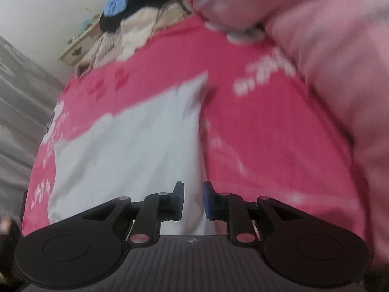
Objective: Fold clothes
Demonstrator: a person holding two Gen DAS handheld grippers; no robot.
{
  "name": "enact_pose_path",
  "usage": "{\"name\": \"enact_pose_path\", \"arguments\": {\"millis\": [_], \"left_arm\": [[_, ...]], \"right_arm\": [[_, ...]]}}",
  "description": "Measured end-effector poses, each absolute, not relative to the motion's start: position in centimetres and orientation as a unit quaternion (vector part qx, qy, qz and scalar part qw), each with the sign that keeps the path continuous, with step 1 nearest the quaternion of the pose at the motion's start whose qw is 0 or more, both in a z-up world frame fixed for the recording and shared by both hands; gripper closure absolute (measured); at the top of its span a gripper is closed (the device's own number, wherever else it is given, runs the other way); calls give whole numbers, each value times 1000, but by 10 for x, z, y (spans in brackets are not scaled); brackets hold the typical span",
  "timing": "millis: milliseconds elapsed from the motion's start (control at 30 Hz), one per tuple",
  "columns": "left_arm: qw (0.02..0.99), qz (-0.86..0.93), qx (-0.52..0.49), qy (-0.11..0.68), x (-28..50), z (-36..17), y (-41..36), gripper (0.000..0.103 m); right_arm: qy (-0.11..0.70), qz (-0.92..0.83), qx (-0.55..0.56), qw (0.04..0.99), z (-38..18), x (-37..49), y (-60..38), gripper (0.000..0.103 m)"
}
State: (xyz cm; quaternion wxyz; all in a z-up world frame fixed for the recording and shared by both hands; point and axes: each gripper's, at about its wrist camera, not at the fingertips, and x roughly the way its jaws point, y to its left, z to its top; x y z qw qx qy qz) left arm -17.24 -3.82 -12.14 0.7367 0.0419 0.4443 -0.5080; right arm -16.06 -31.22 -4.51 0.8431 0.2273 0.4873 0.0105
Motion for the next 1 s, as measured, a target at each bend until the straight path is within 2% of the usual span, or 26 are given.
{"name": "enact_pose_path", "arguments": {"millis": [200,300,367,433,467,533,600,633,667,767,800,833,867,1000], "left_arm": [[738,-505,41,445,-177,-123,-37,61],[737,-504,33,449,-177,-125,-37,61],[736,-504,27,451,-177,-127,-36,61],[736,-505,24,451,-177,-128,-35,60],[735,-506,22,451,-177,-128,-35,59],[734,-507,17,452,-176,-130,-36,58],[732,-508,12,453,-174,-131,-36,58],[732,-508,9,454,-174,-132,-36,58],[732,-507,6,455,-173,-132,-36,58],[733,-505,1,457,-173,-132,-36,58],[733,-504,2,456,-173,-132,-35,58],[733,-504,2,456,-174,-132,-36,58],[734,-504,3,456,-174,-132,-37,58],[734,-502,-3,457,-174,-132,-36,58]], "right_arm": [[460,64,154,872,-50,-109,-290,84],[487,67,105,865,-79,-105,-279,84],[516,46,110,849,-99,-108,-289,92],[512,43,142,846,-94,-110,-301,92],[508,42,159,846,-91,-111,-308,86],[486,40,202,849,-78,-105,-321,86],[462,21,237,855,-69,-94,-334,80],[454,6,251,855,-68,-87,-340,68],[448,-11,269,853,-70,-80,-347,62],[436,-46,325,838,-86,-60,-362,63],[436,-48,343,831,-94,-55,-365,64],[435,-50,361,824,-101,-50,-368,75],[433,-50,373,819,-108,-47,-369,95],[390,-67,401,826,-113,-57,-371,98]]}}
